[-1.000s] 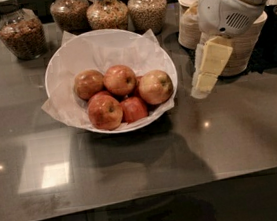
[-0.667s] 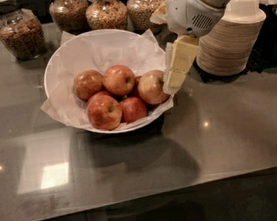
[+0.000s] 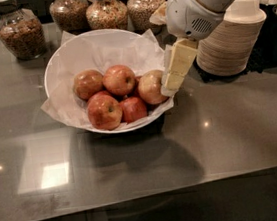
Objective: Pick apple from white bowl
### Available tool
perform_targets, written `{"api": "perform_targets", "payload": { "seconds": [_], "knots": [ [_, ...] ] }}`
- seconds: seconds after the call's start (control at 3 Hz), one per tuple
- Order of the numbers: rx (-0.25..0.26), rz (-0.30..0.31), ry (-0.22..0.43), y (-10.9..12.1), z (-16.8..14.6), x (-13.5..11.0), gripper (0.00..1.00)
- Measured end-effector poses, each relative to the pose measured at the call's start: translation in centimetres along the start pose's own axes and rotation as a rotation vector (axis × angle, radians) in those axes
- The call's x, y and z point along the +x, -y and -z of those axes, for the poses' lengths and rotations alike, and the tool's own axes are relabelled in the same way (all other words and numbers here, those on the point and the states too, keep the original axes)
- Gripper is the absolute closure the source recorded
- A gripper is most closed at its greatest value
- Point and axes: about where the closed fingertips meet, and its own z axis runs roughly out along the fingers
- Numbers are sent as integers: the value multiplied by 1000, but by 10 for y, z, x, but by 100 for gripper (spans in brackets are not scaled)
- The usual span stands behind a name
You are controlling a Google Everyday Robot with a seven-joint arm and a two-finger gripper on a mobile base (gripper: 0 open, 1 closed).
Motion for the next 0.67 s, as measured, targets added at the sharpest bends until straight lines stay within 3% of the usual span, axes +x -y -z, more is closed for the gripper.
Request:
{"api": "perform_targets", "payload": {
  "seconds": [0.67],
  "knots": [
    [2,60,101,6,-19,-33,2]
  ]
}}
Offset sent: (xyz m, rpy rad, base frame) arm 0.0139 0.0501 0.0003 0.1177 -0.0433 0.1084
